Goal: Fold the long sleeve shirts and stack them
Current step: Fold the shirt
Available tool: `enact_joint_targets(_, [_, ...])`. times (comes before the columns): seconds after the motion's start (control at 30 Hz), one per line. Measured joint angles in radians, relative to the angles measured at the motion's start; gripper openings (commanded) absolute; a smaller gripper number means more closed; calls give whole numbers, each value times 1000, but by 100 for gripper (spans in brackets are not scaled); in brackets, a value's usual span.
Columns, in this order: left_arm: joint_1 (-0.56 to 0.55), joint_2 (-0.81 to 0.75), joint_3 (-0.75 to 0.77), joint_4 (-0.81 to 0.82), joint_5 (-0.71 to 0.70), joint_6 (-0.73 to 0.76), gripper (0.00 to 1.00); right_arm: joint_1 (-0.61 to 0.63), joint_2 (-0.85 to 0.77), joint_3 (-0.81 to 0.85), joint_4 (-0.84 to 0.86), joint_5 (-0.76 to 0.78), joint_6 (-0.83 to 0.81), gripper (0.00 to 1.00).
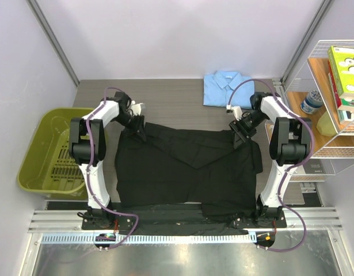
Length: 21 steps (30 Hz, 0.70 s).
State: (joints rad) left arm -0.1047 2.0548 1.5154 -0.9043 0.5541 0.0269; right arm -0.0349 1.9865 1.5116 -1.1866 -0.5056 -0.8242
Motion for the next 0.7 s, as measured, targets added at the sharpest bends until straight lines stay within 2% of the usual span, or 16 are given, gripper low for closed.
enact_joint_targets(0.1, [-1,5,23,-11,12,10,9,0,18,1,0,3,-8,55])
enact_joint_targets(0.13, [-2,3,27,-15,16,15,1,0,22,1,0,3,-10,47])
enact_joint_targets(0.27, [-5,-8,26,-58,23,38,0,0,23,3,-2,4,-24,34])
enact_joint_targets(0.3, [-5,-15,25,-68,23,41,6,0,23,4,-3,4,-29,34])
enact_joint_targets(0.33, [-6,-26,21,-80,22,43,29,0,23,4,-5,4,-34,34])
enact_joint_targets(0.43, [-6,-85,-7,-91,5,60,49,0,23,8,-19,3,-43,35])
enact_joint_targets(0.57, [-6,-192,-50,-73,-31,68,56,0,23,15,-33,3,-53,41])
enact_joint_targets(0.7, [-6,-204,-46,-41,-44,114,58,0,23,41,-57,-5,-56,47])
